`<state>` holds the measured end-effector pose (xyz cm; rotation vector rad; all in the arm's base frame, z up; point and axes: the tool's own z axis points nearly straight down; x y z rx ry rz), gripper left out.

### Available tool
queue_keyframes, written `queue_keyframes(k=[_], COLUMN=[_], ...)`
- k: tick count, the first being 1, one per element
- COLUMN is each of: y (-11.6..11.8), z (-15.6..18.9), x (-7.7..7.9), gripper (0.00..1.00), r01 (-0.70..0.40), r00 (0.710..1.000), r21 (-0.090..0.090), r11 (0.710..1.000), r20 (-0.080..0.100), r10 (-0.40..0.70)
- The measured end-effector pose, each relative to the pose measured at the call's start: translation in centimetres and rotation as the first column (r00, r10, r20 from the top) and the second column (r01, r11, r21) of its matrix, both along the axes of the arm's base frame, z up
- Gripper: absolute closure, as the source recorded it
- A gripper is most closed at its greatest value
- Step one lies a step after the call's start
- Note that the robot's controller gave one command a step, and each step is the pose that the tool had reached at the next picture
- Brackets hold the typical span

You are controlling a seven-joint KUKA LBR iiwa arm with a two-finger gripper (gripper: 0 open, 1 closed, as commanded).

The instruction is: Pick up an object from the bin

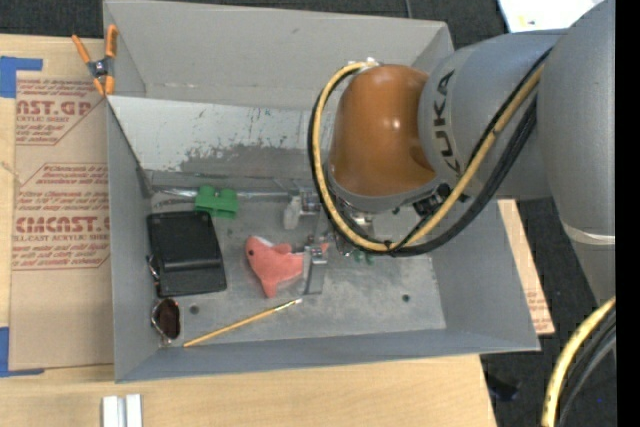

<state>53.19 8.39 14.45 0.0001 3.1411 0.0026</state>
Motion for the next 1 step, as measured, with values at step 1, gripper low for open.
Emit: queue_keyframes(k=[1], y=[0.00], z=[0.00], x=[0.00], gripper=[0.00], r01=[0.000], r00=[1.000], r21=[0.000], r11=[1.000], r20=[0.000], r10=[0.000])
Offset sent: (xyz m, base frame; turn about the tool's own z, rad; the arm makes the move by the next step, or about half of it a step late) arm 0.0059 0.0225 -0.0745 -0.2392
